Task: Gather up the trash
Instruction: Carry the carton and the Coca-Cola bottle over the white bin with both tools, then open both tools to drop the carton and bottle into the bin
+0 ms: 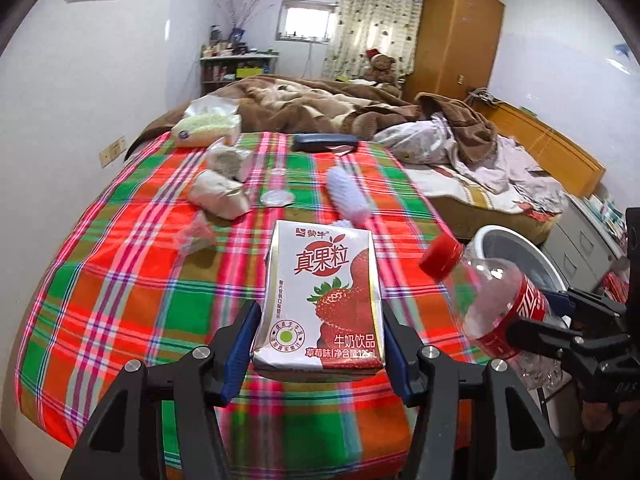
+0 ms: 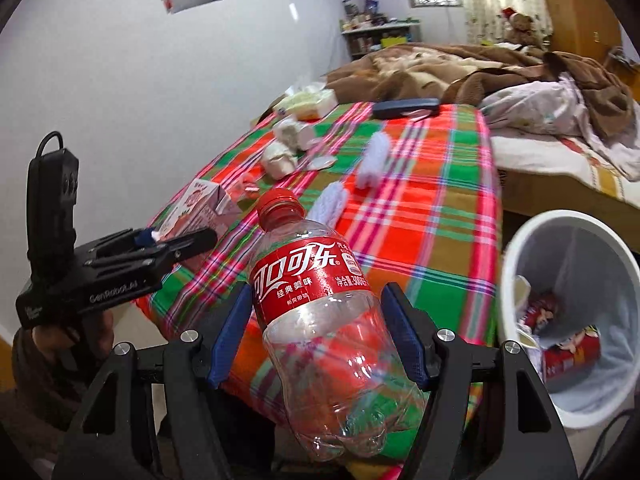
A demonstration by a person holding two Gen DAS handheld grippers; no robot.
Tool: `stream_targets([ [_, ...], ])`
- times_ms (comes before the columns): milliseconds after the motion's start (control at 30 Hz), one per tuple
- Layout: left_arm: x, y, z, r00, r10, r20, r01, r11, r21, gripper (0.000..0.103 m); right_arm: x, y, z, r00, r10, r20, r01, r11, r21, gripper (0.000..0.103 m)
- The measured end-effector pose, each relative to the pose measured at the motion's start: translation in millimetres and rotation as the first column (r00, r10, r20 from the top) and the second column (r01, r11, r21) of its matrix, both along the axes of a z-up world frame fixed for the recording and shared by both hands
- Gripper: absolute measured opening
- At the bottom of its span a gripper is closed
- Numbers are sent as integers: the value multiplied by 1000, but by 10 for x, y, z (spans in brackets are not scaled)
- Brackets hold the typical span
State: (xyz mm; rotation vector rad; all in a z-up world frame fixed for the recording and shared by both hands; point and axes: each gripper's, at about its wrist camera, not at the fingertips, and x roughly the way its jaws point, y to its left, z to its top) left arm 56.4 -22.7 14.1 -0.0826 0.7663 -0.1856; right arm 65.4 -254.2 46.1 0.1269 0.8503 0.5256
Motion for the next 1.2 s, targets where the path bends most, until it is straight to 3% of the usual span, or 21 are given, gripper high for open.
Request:
stream_targets([
  [333, -40, -580, 170, 991, -128, 49, 127, 991, 30, 57, -114, -468, 55, 987, -160, 32, 160, 987, -4, 68],
  [600, 42, -1079, 253, 972, -228, 64, 225, 973, 49, 57, -114, -860, 50, 954, -297, 34, 297, 955, -5, 68],
  [867, 200, -1662, 249, 939, -340, 58, 337, 940, 56, 57, -100, -1267, -11, 896, -444, 25, 444, 895, -35, 68],
  [1200, 430, -2467, 68, 878, -479, 11, 479, 877, 38, 57, 29, -1772, -220, 792, -610, -35, 605, 791, -91, 68],
])
